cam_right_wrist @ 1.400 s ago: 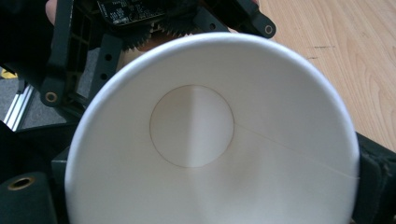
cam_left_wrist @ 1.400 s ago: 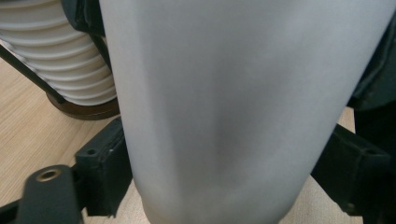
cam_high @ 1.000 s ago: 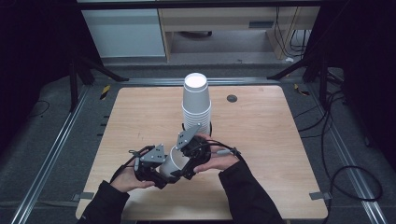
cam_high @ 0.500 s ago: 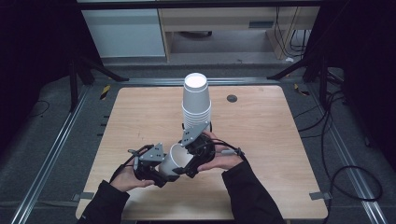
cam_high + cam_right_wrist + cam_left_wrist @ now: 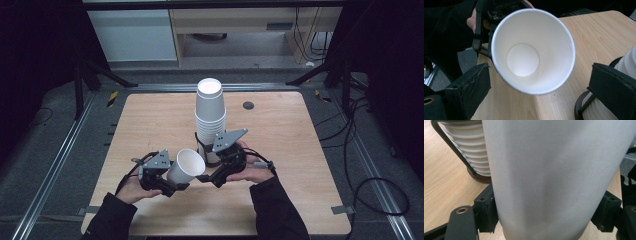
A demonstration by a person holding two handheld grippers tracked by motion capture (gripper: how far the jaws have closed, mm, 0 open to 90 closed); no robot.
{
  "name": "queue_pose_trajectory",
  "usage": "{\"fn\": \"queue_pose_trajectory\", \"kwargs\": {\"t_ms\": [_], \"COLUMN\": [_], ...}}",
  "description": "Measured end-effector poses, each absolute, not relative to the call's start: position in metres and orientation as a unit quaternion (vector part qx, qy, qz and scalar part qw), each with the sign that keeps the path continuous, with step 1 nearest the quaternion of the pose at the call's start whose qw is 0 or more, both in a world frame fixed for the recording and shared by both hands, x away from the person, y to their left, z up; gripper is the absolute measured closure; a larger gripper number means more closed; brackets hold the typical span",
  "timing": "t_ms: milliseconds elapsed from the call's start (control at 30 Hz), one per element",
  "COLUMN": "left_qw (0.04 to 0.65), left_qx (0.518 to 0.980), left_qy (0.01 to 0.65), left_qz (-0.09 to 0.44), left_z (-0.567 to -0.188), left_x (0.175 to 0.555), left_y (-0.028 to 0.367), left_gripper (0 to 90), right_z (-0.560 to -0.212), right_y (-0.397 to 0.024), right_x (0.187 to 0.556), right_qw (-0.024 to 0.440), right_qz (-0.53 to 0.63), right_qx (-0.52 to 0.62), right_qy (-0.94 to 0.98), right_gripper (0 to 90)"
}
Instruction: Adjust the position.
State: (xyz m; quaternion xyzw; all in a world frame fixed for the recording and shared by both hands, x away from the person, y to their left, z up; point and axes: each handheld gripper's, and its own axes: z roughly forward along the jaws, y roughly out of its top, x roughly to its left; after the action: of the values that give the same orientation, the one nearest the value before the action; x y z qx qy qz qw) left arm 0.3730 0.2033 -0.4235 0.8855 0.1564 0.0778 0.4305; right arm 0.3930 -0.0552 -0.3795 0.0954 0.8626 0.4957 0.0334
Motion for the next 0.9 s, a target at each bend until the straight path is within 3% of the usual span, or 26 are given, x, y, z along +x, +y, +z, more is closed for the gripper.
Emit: {"fn": "queue_pose_trajectory", "kwargs": {"t_ms": [900], "left_qw": [0.46], "left_qx": [0.87], "left_qy": [0.151], "left_qz": [0.095], "left_z": [-0.42], "left_x": [0.365], "left_y": [0.19], "left_gripper": [22.8], "right_z": [-0.403], "right_y": [-0.033], "right_x": [0.393], "right_qw": [0.009], "right_qz": [0.518], "right_qx": [0.108], "right_qy": [0.848], "right_gripper": [4.8]}}
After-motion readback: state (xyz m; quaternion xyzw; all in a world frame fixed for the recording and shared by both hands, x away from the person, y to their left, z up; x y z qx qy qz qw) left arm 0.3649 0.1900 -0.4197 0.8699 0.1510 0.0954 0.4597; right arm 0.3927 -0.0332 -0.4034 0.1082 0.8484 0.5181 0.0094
